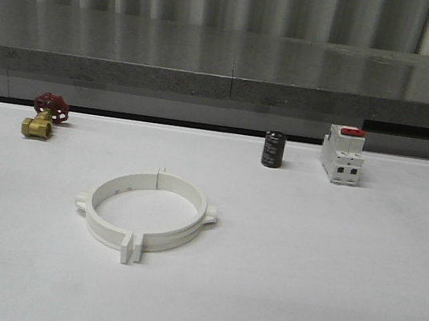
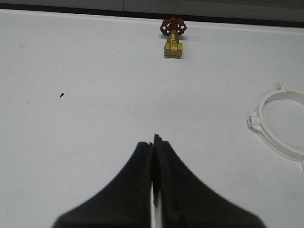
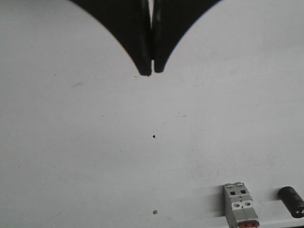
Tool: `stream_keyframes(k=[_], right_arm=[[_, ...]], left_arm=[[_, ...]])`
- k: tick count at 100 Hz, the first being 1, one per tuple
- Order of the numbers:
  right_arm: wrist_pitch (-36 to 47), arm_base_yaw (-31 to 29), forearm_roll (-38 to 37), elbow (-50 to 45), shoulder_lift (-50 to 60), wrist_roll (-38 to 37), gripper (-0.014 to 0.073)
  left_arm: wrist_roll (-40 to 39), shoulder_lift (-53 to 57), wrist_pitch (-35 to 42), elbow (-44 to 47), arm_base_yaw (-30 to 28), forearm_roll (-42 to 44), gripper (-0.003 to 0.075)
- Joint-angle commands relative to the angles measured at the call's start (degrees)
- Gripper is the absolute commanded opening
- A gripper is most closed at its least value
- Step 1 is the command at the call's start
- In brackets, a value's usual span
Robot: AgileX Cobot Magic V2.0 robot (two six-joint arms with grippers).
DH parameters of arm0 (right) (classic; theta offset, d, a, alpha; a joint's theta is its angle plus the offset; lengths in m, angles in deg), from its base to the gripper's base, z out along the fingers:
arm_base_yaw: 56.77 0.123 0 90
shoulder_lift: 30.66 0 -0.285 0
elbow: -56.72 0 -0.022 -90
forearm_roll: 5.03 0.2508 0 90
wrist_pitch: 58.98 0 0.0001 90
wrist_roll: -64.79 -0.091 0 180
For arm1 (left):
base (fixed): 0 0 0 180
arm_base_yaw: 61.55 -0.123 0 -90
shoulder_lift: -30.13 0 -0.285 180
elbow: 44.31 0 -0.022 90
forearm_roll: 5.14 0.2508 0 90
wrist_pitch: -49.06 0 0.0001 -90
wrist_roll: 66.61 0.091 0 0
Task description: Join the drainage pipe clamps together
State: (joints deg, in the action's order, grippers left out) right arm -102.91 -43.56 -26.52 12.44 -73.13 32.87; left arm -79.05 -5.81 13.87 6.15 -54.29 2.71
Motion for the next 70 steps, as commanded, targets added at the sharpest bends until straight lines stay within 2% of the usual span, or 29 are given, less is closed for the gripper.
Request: stream_keyframes(k=[1,11,22,29,44,51,70], right_arm=[[3.52,-0.30,-1.83,1.42,0.02,0.63,-0.0068],[4.79,-0.36,-1.85,1.42,0.60,0.75,-0.0068],[10.90,-0.41,-1.33,-0.01,3.62,3.26,-0.0068],[15.30,-0.89,1.72,-2.04,6.97,8.57,-0.0068],[22.69,-4.73,15.75,-8.63,15.44,24.98,-0.0068],[26.84,-7.22,19.87,-12.50,19.04,29.25,-0.0068],[34.46,-11.97,22.09,-21.87,29.87,29.39,-0.0068]], left_arm=[[0.09,-0.09,3.88,-1.53,-0.09,0.11,-0.0021],[0.09,-0.09,3.88,-1.53,-0.09,0.11,-0.0021],[0.09,-0.09,3.88,-1.53,-0.09,0.11,-0.0021],[0.09,-0.09,3.88,-1.53,-0.09,0.11,-0.0021],[0.09,-0.09,3.88,-1.53,-0.09,0.11,-0.0021],[0.09,-0.09,3.88,-1.53,-0.09,0.11,-0.0021],[0.09,-0.09,3.88,-1.53,-0.09,0.11,-0.0021]])
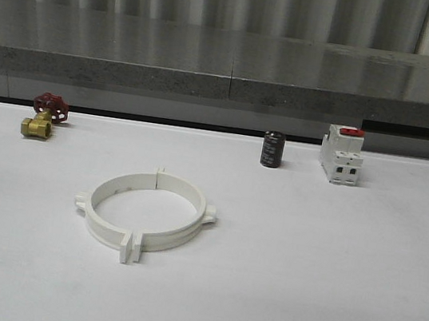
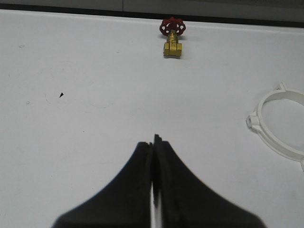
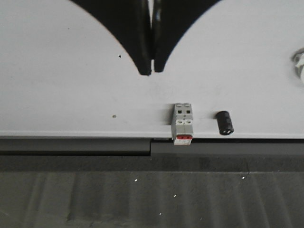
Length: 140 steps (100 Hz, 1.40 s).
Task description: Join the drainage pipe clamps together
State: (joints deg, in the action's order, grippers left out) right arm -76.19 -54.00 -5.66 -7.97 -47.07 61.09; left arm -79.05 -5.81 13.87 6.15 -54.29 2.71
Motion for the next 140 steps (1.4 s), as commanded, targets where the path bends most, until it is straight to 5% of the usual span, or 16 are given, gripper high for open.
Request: stream_keyframes(k=[1,41,140], right_arm=[[7.86,-1.60,1.24,-2.01,4.23,1.17,-0.0068],[19.21,-1.68,1.35,-13.25,9.94,-0.03,-0.0068],[19.52,-1.68,1.35,-13.12,9.94,-0.07,-0.0068]], left_arm=[[0.09,-0.09,3.88,-1.53,-0.09,0.11,-0.0021],[0.09,-0.21,3.74,-1.53,-0.09,0.11,-0.0021],[0.09,-0.21,3.59,-1.53,-0.09,0.23,-0.0021]])
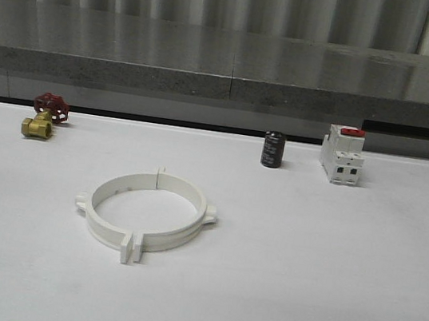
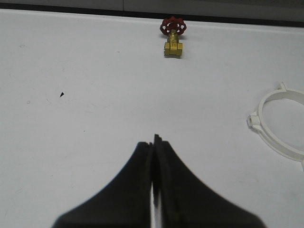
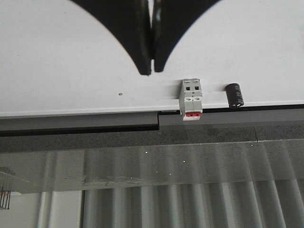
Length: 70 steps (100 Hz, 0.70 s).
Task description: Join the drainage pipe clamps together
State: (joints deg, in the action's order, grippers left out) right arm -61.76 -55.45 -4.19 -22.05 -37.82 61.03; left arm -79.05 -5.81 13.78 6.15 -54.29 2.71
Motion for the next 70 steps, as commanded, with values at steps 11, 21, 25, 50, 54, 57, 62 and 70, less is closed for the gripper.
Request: stream_keyframes(k=[11,21,25,50,54,57,62,70], right_arm=[[5.09,-0.23,-0.13,0.96,0.69,-0.01,-0.0068],[5.09,-0.23,-0.13,0.96,0.69,-0.01,-0.0068],[5.09,-0.23,-0.13,0.96,0.69,-0.01,-0.0068],[5.09,-0.23,-0.13,0.96,0.69,-0.01,-0.0068],[5.09,-0.23,-0.13,0.96,0.69,-0.01,-0.0068],[5.09,-0.23,-0.13,0.96,0.69,-0.01,-0.0068],[5.09,-0.23,-0.13,0.96,0.69,-0.01,-0.0068],[5.09,-0.23,-0.13,0.96,0.69,-0.01,-0.0068]], left_arm=[[0.09,-0.21,4.74,-1.53,-0.09,1.25,-0.0021],[0.47,1.22,11.42,-0.14,-0.09,1.84,-0.0021],[1.20,2.24,16.06,1.36,-0.20,1.84,-0.0021],[6.67,14.05,30.55,14.14,-1.08,-3.84,-0.0021],[6.67,16.35,30.44,16.04,-1.56,-3.84,-0.0021],[6.67,17.88,30.43,17.29,-2.06,-4.03,-0.0021],[6.67,20.51,30.43,19.39,-2.89,-4.95,-0.0021],[6.67,24.64,30.43,22.61,-4.20,-6.49,-0.0021]])
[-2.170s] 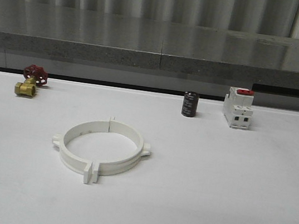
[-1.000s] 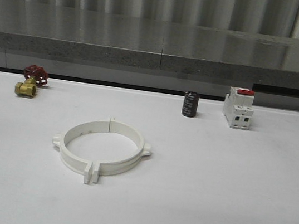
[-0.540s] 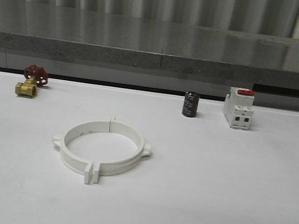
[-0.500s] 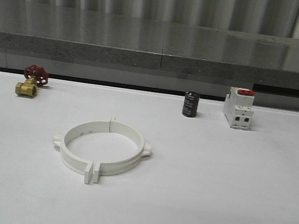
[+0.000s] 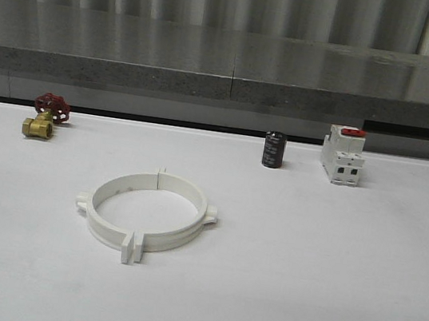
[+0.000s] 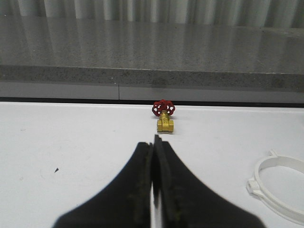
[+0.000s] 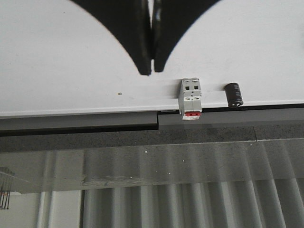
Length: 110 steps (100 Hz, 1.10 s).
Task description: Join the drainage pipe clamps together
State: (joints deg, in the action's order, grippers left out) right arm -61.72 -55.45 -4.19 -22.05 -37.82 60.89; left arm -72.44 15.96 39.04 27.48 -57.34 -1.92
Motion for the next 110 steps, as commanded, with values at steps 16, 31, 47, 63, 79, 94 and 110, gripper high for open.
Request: stream_keyframes(k=[16,31,47,63,79,94,110], right_arm=[[5.05,-0.23,-0.13,0.96,0.69,0.12,-0.0068],[5.05,-0.23,-0.13,0.96,0.69,0.12,-0.0068],[5.05,-0.23,-0.13,0.96,0.69,0.12,-0.0068],[5.05,-0.23,-0.13,0.96,0.69,0.12,-0.0068],[5.05,-0.23,-0.13,0.96,0.69,0.12,-0.0068],[5.05,-0.23,-0.13,0.96,0.69,0.12,-0.0068],[5.05,-0.23,-0.13,0.96,0.69,0.12,-0.0068]], left_arm=[[0.06,8.27,5.71,6.91,-2.59,-2.15,-0.0021],[0.06,7.97,6.75,7.97,-2.72,-0.63,-0.0021],[0.06,7.97,8.54,7.97,-2.72,0.88,-0.0021],[0.06,7.97,8.31,7.97,-2.72,0.88,-0.0021],[0.06,7.97,8.31,7.97,-2.72,0.88,-0.0021],[0.06,7.97,8.31,7.97,-2.72,0.88,-0.0021],[0.06,7.97,8.31,7.97,-2.72,0.88,-0.0021]])
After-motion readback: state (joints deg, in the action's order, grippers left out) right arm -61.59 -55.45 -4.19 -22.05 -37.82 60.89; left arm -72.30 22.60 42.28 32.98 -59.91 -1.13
